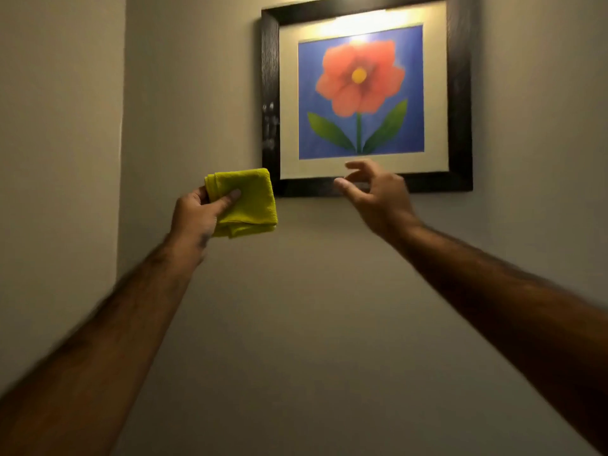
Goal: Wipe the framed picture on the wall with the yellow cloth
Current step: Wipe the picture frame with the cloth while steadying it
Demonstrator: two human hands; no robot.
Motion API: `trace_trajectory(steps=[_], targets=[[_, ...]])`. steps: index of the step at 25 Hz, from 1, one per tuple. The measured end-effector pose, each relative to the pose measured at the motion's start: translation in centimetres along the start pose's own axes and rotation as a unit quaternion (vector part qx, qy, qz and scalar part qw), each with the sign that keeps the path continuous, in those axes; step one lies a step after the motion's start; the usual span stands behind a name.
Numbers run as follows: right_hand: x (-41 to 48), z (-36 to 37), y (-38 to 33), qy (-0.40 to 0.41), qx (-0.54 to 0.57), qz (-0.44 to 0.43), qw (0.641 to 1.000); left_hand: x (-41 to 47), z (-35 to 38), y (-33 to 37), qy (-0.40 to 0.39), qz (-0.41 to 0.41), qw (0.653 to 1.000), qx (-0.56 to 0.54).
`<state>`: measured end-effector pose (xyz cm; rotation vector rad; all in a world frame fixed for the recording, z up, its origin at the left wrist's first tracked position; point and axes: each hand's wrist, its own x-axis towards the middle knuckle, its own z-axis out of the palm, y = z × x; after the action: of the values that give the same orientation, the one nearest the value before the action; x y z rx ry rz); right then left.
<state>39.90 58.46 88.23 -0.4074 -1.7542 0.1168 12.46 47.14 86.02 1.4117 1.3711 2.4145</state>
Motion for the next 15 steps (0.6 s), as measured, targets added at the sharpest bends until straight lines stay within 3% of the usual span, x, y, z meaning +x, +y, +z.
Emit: trace_trajectory(steps=[3, 7, 10, 15], targets=[[6.9, -6.7, 1.1, 0.091, -0.130, -0.088, 0.983, 5.5, 1.6, 5.7, 0.007, 0.060, 0.998, 0.025], [12.6, -12.7, 3.6, 0.124, -0.281, -0.085, 0.948, 11.2, 4.9, 10.9, 0.051, 0.141, 0.986, 0.067], [15.0, -13.7, 5.1, 0.106, -0.342, -0.079, 0.930, 14.4, 7.5, 12.4, 0.104, 0.159, 0.979, 0.075], [15.9, -12.1, 8.1, 0.029, -0.354, -0.051, 0.933, 16.8, 10.6, 10.9, 0.164, 0.154, 0.961, 0.164]])
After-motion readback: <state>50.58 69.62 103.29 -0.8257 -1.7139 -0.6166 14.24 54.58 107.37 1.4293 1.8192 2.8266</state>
